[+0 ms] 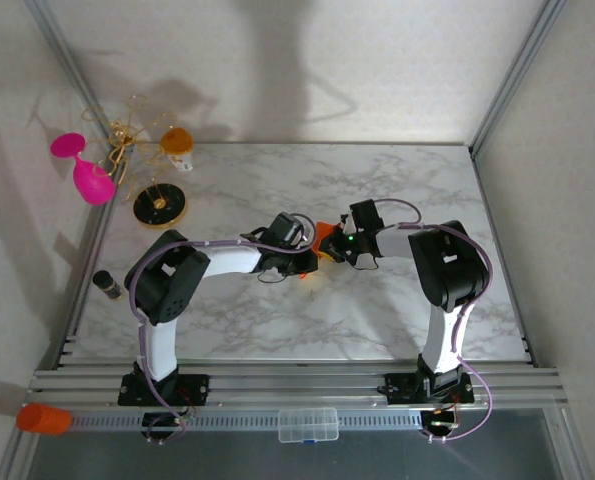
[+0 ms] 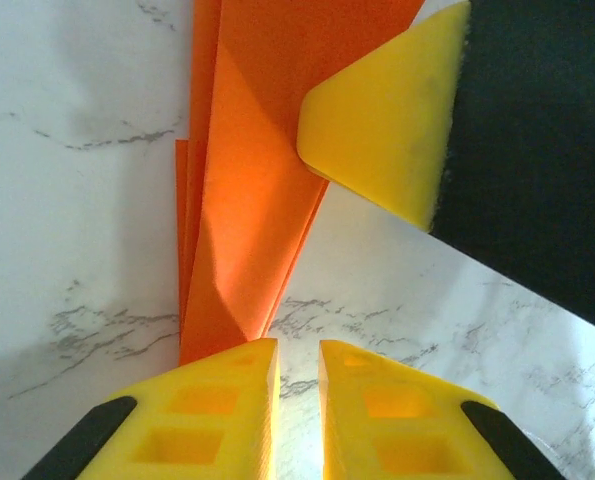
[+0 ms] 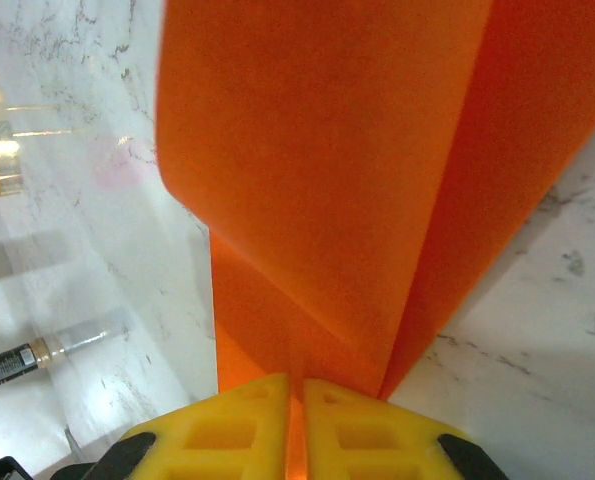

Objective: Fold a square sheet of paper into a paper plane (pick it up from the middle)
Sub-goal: Fold the wing for the fifth time at the center of the table.

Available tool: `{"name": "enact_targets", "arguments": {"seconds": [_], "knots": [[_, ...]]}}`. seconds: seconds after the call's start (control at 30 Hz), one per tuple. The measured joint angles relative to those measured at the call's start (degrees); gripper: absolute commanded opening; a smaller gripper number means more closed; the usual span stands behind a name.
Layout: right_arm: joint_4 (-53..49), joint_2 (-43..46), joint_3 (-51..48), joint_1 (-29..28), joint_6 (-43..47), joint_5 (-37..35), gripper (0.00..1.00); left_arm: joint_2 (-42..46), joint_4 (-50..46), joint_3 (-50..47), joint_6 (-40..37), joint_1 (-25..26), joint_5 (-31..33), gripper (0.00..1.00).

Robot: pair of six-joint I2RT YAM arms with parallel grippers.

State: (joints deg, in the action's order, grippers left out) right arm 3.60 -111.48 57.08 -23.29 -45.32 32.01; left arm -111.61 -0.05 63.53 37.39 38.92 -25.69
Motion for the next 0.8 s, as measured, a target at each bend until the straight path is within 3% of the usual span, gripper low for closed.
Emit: {"name": "enact_targets", "arguments": {"seconds": [0.8], "knots": [[-0.50,-0.17,0.28,0.00,0.00,-0.02,0.13,-0.94,0.31,0.00,0.37,0.76,0.52,0.18]]}}
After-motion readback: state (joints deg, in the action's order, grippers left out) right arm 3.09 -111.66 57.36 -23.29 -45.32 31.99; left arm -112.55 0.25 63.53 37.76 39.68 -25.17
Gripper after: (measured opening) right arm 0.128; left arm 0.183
